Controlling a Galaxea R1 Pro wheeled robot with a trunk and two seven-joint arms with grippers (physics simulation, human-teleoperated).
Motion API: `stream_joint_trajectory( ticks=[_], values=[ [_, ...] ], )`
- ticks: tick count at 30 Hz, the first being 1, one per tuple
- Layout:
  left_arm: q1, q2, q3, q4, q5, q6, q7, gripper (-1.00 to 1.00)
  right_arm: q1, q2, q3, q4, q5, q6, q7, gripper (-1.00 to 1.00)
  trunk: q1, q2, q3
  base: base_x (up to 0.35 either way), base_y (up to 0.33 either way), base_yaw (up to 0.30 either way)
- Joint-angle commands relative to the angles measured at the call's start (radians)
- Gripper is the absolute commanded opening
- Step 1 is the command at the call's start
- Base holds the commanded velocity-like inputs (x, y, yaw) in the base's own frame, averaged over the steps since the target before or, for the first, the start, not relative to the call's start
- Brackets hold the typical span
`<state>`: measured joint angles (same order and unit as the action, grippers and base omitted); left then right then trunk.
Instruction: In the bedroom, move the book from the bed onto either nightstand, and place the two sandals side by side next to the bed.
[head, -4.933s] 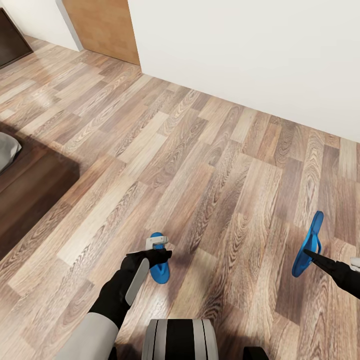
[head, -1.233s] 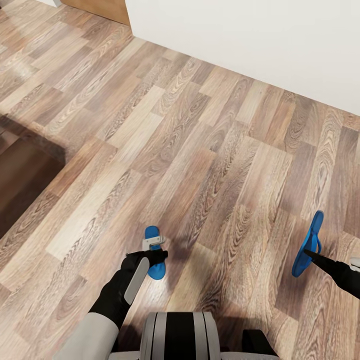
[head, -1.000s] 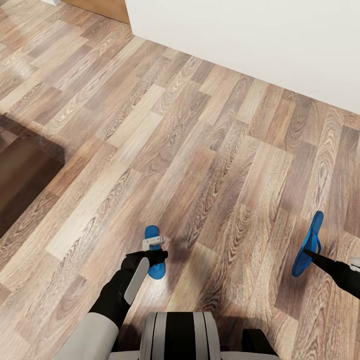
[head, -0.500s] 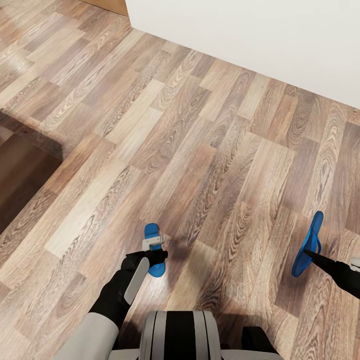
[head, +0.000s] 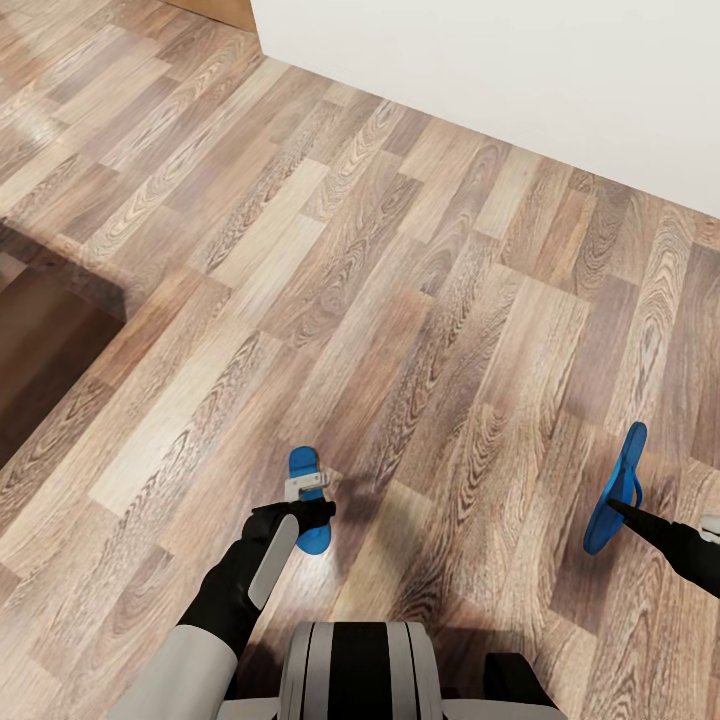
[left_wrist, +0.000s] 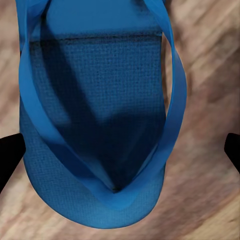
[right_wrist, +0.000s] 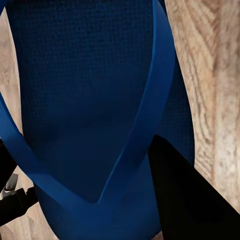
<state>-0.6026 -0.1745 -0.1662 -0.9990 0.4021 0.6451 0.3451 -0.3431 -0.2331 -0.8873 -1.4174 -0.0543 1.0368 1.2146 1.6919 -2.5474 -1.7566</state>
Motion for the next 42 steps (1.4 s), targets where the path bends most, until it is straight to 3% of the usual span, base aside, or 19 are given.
stream_joint_trajectory(
  ticks=[1,3,4,21,42],
  values=[
    [0.0,0.0,-0.001,-0.001,0.011,0.002,0.009,1.0,0.0,0.0,-0.001,0.0,-0.004,0.01,-0.001,-1.0,0.0,0.0,-0.001,0.0,0.0,0.0],
    [0.0,0.0,-0.001,-0.001,0.011,0.002,0.009,1.0,0.0,0.0,-0.001,0.0,-0.004,0.01,-0.001,-1.0,0.0,0.0,-0.001,0.0,0.0,0.0],
    [0.0,0.0,0.0,-0.001,0.011,0.002,0.009,-1.0,0.0,0.0,-0.001,0.0,-0.004,0.01,-0.001,-1.0,0.0,0.0,-0.001,0.0,0.0,0.0],
    [0.0,0.001,0.0,-0.001,0.011,0.003,0.012,-1.0,0.0,0.0,-0.001,0.0,-0.004,0.01,0.0,-1.0,0.0,0.0,-0.001,0.0,0.0,0.0],
    [0.0,0.001,0.001,-0.001,0.011,0.005,0.012,-1.0,-0.001,0.0,-0.001,0.0,-0.004,0.01,0.0,-1.0,-0.01,0.005,0.081,0.0,0.0,0.0]
  ],
)
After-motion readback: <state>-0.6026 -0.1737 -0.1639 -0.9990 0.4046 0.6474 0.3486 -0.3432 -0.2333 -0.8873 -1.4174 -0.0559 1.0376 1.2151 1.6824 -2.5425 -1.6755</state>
